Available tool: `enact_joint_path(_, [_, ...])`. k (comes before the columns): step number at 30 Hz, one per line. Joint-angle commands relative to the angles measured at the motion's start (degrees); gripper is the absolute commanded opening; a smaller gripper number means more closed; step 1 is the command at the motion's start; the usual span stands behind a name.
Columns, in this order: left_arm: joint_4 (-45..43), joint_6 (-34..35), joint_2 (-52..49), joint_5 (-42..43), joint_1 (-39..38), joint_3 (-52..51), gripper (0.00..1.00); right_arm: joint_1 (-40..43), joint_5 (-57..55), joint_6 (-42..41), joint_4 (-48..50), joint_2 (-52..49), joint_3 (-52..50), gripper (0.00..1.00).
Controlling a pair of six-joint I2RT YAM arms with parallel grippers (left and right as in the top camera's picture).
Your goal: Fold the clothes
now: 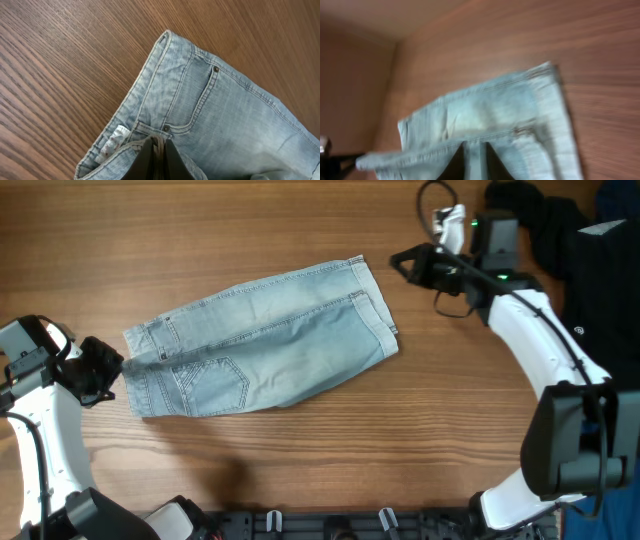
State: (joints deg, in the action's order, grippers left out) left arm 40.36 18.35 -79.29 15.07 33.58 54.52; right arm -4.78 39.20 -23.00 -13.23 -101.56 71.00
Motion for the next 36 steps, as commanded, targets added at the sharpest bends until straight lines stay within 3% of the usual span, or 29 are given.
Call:
enact_joint_path(1, [-0.31, 0.35, -0.22, 0.96, 0.28, 0.74, 0.04, -6.60, -5.29, 9.92, -1.68, -2.40, 0.68, 0.56])
enact_joint_path(4, [0.02, 0.33, -0.22, 1.64, 0.28, 0.74, 0.04, -8.11, -16.28, 19.80, -3.54, -4.90, 0.68, 0.65])
enact_joint_path(10, [0.35, 0.33, -0.22, 2.05, 0.28, 0.74, 0.04, -8.04, -17.07, 21.31, -1.25, -11.15, 0.68, 0.65])
enact_joint_path(13, [0.37, 0.35, -0.22, 2.05, 0.28, 0.74, 0.04, -8.13, -16.11, 20.61, -0.26, -13.51, 0.68, 0.63])
enact_joint_path(18, [0.46, 0.33, -0.22, 2.05, 0.28, 0.74, 0.04, -8.31, -12.57, 18.32, 1.64, -15.04, 0.68, 0.49])
enact_joint_path(26, [0.55, 0.33, -0.22, 2.05, 0.28, 0.74, 0.04, -8.74, -11.54, 18.40, 3.19, -17.99, 0.61, 0.48])
enact_joint_path(30, [0.57, 0.17, -0.22, 2.05, 0.28, 0.74, 0.04, -8.35, -10.82, 18.29, 3.23, -17.16, 0.63, 0.04])
enact_joint_path(36, [0.55, 0.11, -0.22, 2.05, 0.28, 0.74, 0.04, -7.80, -10.27, 18.47, -0.44, -5.95, 0.63, 0.04])
